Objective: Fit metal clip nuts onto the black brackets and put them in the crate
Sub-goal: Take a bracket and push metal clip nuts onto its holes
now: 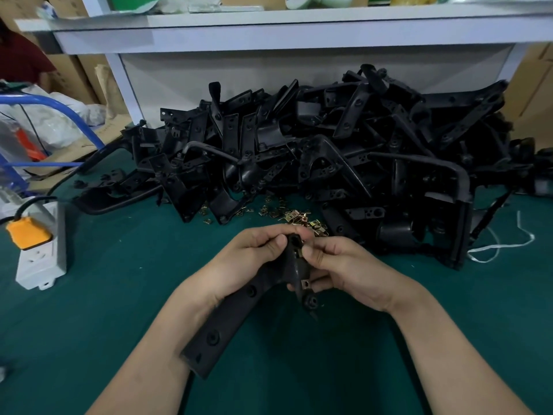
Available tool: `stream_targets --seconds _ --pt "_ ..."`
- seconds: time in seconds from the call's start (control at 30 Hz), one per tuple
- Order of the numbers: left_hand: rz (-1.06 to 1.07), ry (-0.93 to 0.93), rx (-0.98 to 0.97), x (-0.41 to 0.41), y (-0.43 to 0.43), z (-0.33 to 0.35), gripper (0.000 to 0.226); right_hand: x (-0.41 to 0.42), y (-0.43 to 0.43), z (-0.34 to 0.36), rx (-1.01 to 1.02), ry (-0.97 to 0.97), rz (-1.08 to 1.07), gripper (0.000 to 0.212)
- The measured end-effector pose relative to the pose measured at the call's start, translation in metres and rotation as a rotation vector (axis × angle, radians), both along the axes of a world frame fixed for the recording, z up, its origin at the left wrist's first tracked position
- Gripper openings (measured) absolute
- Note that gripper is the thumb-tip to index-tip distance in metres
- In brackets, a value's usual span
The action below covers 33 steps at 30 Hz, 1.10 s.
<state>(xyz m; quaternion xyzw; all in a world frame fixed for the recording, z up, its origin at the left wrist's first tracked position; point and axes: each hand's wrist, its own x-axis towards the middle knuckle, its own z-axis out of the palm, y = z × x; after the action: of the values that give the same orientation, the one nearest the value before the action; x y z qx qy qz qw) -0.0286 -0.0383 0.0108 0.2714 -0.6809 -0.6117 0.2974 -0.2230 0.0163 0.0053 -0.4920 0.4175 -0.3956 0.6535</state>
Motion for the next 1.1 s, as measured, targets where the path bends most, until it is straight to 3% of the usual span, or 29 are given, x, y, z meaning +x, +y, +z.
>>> stream_targets --seconds 0.3,0.5,0.63,0.83,1.1 --pt "-0.020 -0.202 -0.175 0.000 0.006 0.002 0.034 -0.007 0.002 0.006 -0.049 0.283 0.037 0.033" --pt "0.073 -0.112 -0.253 -0.003 0.008 0.003 0.033 -0.007 0.003 0.011 -0.036 0.150 -0.007 0.024" --pt "0.250 0.001 -0.283 -0.005 0.008 0.004 0.033 -0.007 0.001 0.010 -0.077 0.041 -0.095 0.040" --pt "0.389 0.057 -0.289 -0.009 0.010 0.002 0.033 0.022 -0.002 0.004 -0.288 0.224 -0.313 0.041" --pt "0.461 0.082 -0.305 -0.011 0.014 0.001 0.032 0.029 -0.004 0.001 -0.363 0.191 -0.388 0.032"
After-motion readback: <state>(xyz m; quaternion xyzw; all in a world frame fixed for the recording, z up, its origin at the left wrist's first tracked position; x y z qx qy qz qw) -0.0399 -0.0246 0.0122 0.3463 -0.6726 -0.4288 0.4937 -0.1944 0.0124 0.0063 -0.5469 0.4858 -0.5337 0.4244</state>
